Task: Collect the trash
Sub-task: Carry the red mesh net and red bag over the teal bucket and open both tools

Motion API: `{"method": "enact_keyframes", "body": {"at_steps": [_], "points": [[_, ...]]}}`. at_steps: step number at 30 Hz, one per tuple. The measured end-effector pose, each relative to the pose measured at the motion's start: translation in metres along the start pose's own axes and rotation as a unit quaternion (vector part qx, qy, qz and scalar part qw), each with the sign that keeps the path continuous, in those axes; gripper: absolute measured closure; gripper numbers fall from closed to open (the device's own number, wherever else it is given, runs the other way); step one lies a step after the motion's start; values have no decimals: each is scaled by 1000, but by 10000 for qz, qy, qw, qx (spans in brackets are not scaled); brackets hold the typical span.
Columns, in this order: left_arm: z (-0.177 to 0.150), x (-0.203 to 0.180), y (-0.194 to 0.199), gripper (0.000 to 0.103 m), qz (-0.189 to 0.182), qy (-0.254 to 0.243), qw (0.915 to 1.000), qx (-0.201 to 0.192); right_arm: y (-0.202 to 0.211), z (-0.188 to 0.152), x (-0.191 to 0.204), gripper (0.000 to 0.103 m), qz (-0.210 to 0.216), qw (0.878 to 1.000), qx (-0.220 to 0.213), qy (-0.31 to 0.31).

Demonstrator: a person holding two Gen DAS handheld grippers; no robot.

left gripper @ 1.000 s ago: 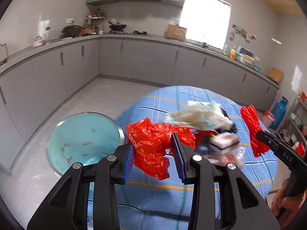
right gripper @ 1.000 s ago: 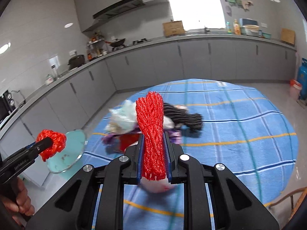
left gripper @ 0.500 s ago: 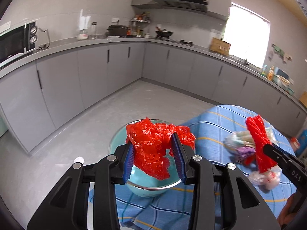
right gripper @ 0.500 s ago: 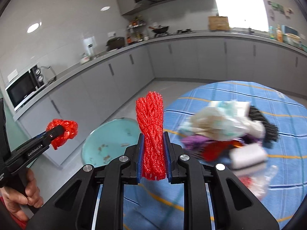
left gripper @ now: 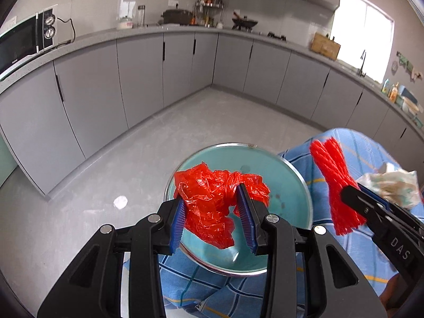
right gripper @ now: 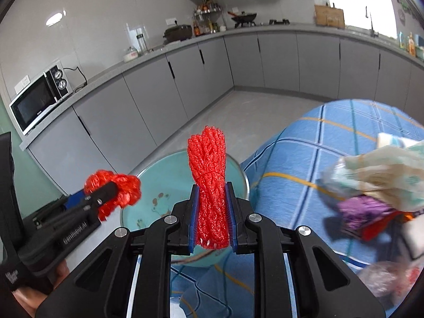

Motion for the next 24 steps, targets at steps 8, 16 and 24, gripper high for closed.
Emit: {"method": "enact_keyframes", "body": {"at_steps": [8, 16, 24], "points": [[0, -1, -38, 66, 79, -120, 9993, 347, -39, 4, 1, 83, 43, 9993, 330, -156], [-4, -5, -65, 66, 153, -242, 9979, 576, -68, 2, 2, 82, 96, 9979, 596, -225], [-9, 1, -84, 66, 325, -251, 9962, 774, -88, 1, 3, 77, 191, 9974, 674, -166]]}}
Point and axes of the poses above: each gripper's, at about its wrist camera, not at the fingertips, and y roughly against the way its jaws point, x to its left, z to its top, the point moved 5 cm from there along -y, roughly the way its jaws point, and after that the axes turned 7 degrees about x, right-handed, at the moved point
